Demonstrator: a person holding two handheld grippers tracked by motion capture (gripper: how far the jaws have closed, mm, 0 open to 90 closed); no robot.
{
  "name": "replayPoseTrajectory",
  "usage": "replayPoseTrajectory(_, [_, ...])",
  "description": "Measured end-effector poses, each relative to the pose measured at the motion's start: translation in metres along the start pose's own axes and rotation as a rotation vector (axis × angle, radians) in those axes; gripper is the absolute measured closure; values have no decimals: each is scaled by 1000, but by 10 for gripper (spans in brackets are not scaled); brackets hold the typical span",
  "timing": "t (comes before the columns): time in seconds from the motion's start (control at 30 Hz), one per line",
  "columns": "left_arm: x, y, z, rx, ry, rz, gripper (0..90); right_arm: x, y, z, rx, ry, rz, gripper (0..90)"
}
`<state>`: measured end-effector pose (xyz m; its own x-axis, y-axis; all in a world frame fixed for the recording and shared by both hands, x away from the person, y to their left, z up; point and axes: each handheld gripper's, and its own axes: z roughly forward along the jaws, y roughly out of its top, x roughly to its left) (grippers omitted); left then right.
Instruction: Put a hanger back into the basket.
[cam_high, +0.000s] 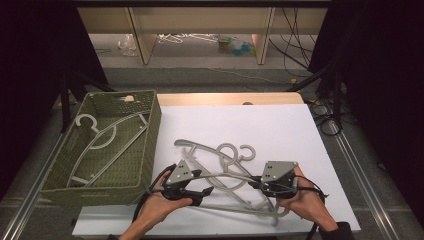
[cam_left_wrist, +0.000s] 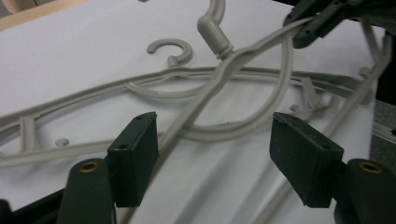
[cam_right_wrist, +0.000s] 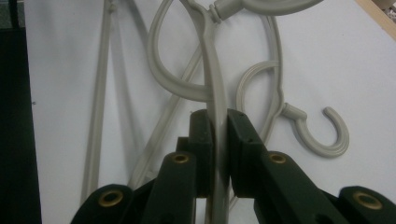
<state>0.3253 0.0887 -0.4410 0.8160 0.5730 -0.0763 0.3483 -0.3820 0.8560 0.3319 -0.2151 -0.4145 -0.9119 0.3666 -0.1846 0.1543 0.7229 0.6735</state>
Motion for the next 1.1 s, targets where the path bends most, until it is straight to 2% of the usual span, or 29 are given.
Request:
replayPoseTrajectory(0.17, [1,9,12,12,-31,6,378,2,2,-3,-16,3,-22,817])
replayPoseTrajectory(0.3, [1,16,18,25,-40,58,417,5,4,-3,-22,12,-42,817])
replayPoseTrajectory(0.33, [1,17,19,31,-47,55,423,5,5,-4,-24,17,-46,817])
replayPoseTrajectory(0.43, [3,22,21,52,-60,89,466,7,7,-3,-26,21,-54,817])
replayPoseTrajectory(0.5, [4,25,22,62,-90,98,493,7,7,-3,-32,18,-59,817])
replayPoseTrajectory(0.57, [4,27,24,65,-97,108,509,8,7,-4,-34,25,-61,817])
replayPoseTrajectory(0.7, [4,30,29,96,-125,157,537,9,8,-3,-36,26,-63,817])
replayPoseTrajectory(0.77, [4,31,32,109,-157,168,587,8,8,-2,-36,30,-69,816])
replayPoseTrajectory(0.87, [1,32,33,113,-178,198,679,9,8,-2,-44,36,-72,817])
replayPoseTrajectory(0.97, [-2,35,29,134,-169,238,711,8,7,-1,-47,41,-71,816])
replayPoseTrajectory(1.1, [-10,40,21,141,-164,266,741,8,7,-1,-48,25,-78,791])
